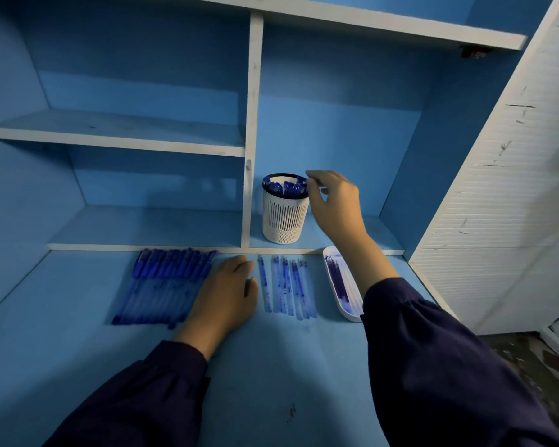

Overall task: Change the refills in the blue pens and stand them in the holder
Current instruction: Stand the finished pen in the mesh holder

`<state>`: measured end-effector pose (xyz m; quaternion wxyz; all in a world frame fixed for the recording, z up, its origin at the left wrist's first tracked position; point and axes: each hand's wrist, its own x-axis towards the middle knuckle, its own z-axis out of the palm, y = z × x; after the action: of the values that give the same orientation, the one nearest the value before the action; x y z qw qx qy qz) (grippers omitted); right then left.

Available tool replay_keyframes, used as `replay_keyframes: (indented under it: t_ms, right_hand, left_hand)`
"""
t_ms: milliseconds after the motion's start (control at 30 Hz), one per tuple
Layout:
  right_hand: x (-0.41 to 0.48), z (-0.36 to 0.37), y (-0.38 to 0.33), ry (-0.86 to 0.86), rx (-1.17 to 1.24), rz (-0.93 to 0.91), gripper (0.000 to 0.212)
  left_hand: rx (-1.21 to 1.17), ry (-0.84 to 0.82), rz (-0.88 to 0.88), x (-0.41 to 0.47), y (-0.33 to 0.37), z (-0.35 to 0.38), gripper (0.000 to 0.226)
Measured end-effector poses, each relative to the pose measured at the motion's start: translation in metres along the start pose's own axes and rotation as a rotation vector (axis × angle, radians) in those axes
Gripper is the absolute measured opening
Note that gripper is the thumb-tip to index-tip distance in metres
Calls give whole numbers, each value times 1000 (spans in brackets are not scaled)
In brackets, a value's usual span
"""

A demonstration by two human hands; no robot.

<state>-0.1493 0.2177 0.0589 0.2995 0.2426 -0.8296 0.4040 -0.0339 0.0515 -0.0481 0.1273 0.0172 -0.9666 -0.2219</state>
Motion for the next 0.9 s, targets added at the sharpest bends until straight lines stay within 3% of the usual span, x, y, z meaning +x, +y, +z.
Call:
replay_keyframes:
  t_ms: [200, 433, 667, 900]
  right_hand:
    - [-58, 9, -20, 43, 100, 140, 24]
    - [-106, 54, -47, -162, 172, 242, 23]
    - [-123, 94, -73, -402, 249, 283, 26]
    - [-128, 111, -81, -483, 159, 161, 23]
  left_hand:
    - [-9, 135, 154, -13, -9, -1, 41]
    - [55, 280, 111, -35, -46, -39, 39]
    - [60, 238, -99, -57, -97, -66, 51]
    - [-28, 139, -96, -63, -111, -64, 54]
